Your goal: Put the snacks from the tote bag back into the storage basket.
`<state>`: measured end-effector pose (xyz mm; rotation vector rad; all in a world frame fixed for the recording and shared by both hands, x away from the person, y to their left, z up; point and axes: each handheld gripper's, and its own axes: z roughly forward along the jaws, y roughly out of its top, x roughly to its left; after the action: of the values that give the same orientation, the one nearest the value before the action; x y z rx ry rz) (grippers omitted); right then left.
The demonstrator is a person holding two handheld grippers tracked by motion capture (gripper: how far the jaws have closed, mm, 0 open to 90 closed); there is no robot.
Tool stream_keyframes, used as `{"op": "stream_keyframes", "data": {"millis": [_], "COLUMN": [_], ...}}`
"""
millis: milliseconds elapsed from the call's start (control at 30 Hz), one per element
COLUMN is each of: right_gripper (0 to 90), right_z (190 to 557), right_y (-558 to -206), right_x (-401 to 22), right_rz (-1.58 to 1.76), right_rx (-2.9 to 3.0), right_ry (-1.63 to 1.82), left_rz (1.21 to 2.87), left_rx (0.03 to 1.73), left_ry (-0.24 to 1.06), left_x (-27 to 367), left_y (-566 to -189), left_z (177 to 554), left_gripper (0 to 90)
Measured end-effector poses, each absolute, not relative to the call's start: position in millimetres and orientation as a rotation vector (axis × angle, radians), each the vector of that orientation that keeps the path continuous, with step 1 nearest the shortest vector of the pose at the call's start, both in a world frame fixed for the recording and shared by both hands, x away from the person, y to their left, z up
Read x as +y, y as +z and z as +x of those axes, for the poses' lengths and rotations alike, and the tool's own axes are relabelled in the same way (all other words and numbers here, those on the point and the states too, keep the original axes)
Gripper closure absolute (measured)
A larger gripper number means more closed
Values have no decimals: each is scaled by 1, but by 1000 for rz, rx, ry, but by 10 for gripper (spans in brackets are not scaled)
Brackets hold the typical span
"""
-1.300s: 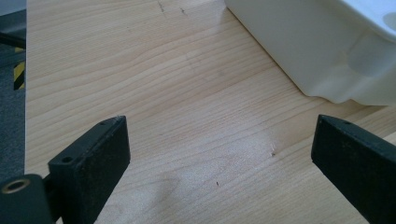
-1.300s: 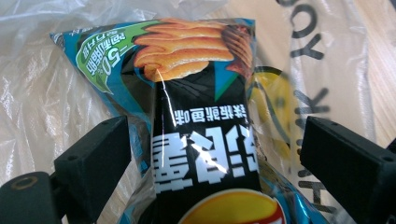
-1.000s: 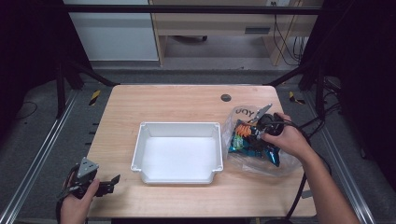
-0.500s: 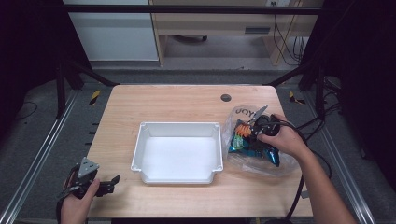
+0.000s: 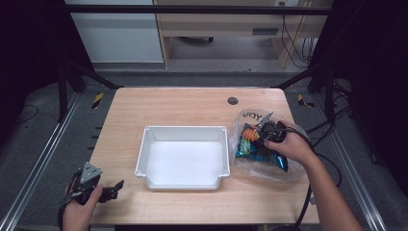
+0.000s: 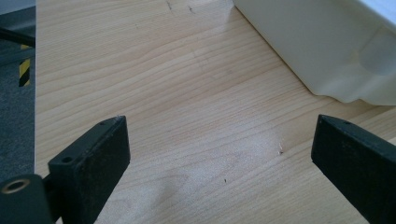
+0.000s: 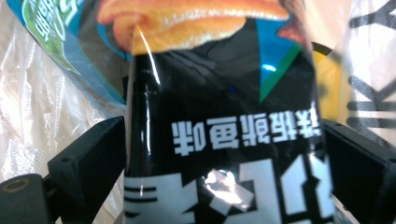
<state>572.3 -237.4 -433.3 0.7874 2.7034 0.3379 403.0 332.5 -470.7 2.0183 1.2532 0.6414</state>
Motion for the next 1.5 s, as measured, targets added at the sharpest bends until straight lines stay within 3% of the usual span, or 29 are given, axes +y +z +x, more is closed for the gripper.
{"op": "stream_keyframes", "data": {"millis": [600,1133,1500], "right_gripper": [70,330,383], "right_z": [571,562,553], "right_y": [-443,-433,-420], "right_x": [-238,-242,-249], "right_rz": [811,736,739], "right_rx": [2727,2731,2698], "right_ry": [322,326,365], "left_rz": [2022,2019,2012], "left_rx": [1250,1251,1260], "left_ry": [641,637,631], "left_x": [332,333,333], "left_y": [-471,-471,-471], "left_z": [403,403,403], "left_gripper": [41,41,41]}}
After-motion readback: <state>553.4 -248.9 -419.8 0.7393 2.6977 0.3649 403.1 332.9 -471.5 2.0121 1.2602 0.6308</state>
